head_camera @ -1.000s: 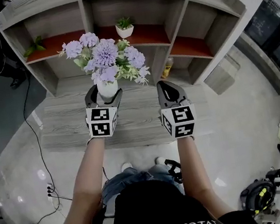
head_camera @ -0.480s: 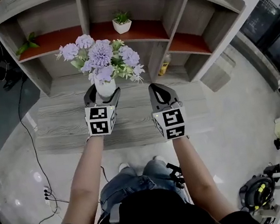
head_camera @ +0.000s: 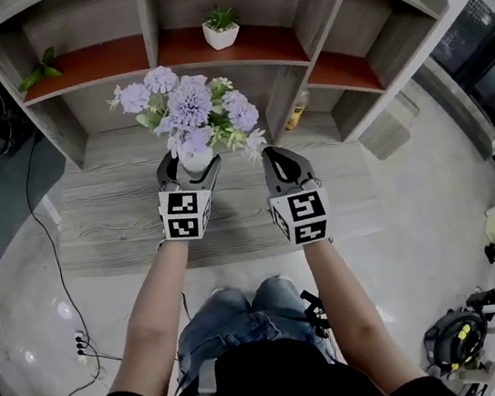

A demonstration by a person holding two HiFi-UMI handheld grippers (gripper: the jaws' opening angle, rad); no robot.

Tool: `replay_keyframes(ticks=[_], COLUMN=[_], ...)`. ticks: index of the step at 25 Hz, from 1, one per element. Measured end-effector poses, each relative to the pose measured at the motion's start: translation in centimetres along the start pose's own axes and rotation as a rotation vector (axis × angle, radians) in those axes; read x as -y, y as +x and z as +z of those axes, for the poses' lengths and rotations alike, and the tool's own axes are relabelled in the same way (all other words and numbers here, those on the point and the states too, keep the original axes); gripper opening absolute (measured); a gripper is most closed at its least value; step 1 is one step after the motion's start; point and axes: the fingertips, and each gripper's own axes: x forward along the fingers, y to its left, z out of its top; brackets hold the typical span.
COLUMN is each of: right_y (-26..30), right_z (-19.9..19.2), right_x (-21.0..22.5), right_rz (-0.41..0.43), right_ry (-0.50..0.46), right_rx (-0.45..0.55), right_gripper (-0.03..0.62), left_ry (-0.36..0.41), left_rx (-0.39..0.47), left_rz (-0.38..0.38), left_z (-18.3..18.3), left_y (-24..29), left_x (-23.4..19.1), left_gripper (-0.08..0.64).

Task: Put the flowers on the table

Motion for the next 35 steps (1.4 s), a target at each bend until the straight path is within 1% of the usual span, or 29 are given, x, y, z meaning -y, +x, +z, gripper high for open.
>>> replay_keyframes(ticks=[10,14,19,26,35], right_y=[0.2,0.3,0.0,0.2,-0.3], right_z=[-2.3,-2.9,-3.7,-5.2,-7.0], right_x=[0.5,1.1,1.6,1.4,2.7], right_rz=[-0.025,-0.038,-0.045,-0.054,-0.071], right_ry=[0.033,0.038,0.047,0.069,0.115], right_rx=[-0.025,-0.03,-0.041,-0.072,-0.12], right_gripper=[0.017,0.017,0.017,0.017,0.017], left_ry=[0.025,0.024,0.04,0.047,0.022], left_rx=[-0.036,-0.025,-0.035,-0.063,-0.071], left_rz=[-0.023,-0.03,-0.046,-0.065,-0.056], left_z=[-4.4,-5.2,-6.1,-7.6,-8.6], left_y=[2.1,3.0,4.1,4.9,5.6], left_x=[0.5,0.6,1.6,1.8,1.9], left_gripper=[0.374,0.374,0.374,0.374,0.374])
